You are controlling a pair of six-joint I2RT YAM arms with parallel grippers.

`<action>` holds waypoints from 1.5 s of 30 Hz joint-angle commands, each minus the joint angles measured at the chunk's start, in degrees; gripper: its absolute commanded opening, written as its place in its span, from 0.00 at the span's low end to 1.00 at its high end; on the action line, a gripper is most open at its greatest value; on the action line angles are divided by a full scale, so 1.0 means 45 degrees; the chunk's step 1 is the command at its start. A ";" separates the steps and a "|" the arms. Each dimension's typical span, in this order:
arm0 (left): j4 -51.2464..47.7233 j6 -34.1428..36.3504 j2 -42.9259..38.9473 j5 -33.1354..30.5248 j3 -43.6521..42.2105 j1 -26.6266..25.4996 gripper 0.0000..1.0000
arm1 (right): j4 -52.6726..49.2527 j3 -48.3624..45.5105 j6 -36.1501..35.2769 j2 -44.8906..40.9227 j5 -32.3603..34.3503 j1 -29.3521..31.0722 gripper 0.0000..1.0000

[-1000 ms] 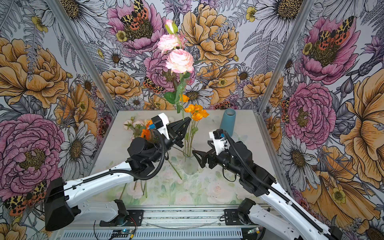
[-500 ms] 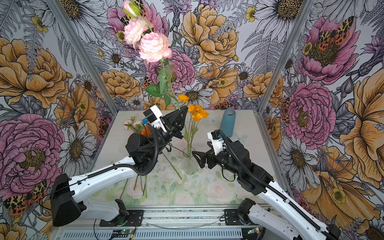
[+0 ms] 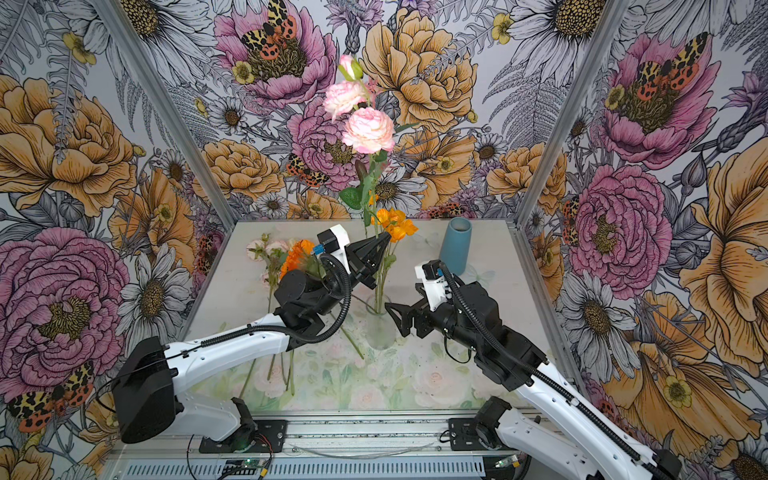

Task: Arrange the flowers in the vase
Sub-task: 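Lower the pink rose stem into the vase with the left gripper, then open the left gripper and move it back to the flower bunch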

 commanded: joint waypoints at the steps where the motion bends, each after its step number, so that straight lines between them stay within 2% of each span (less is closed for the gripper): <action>1: 0.1076 0.0277 0.0103 0.0868 -0.0912 -0.0422 0.00 | 0.0061 0.0087 -0.0371 0.0134 0.0199 -0.0110 1.00; 7: 0.2432 0.0076 0.0279 0.0855 -0.2740 -0.0663 0.00 | 0.0384 -0.0204 -0.1026 0.0212 0.0067 -0.0128 0.99; 10: 0.2531 0.0041 0.0294 0.0649 -0.3131 -0.0731 0.14 | 0.0506 -0.0151 -0.1108 0.0330 0.0047 -0.0128 0.99; 17: 0.2165 0.0182 0.0377 0.0801 -0.3248 -0.0748 0.30 | 0.0962 -0.0026 -0.1164 0.0933 -0.0131 -0.0142 1.00; 23: 0.1634 0.0255 -0.0059 0.0923 -0.3296 -0.0798 0.56 | 0.1049 -0.0046 -0.1117 0.0841 -0.0192 -0.0142 0.99; 25: 0.1064 0.0384 -0.0402 0.0912 -0.3200 -0.0799 0.60 | 0.1042 -0.0107 -0.1116 0.0763 -0.0140 -0.0145 0.99; 32: -0.0674 0.1107 -0.1537 0.0765 -0.2937 -0.0746 0.62 | 0.1042 -0.0086 -0.1362 0.0709 0.0151 -0.0135 1.00; 45: -0.2724 0.1384 -0.3770 0.0500 -0.3246 -0.0670 0.62 | 0.0997 0.0110 -0.1204 0.0690 -0.0134 -0.0188 1.00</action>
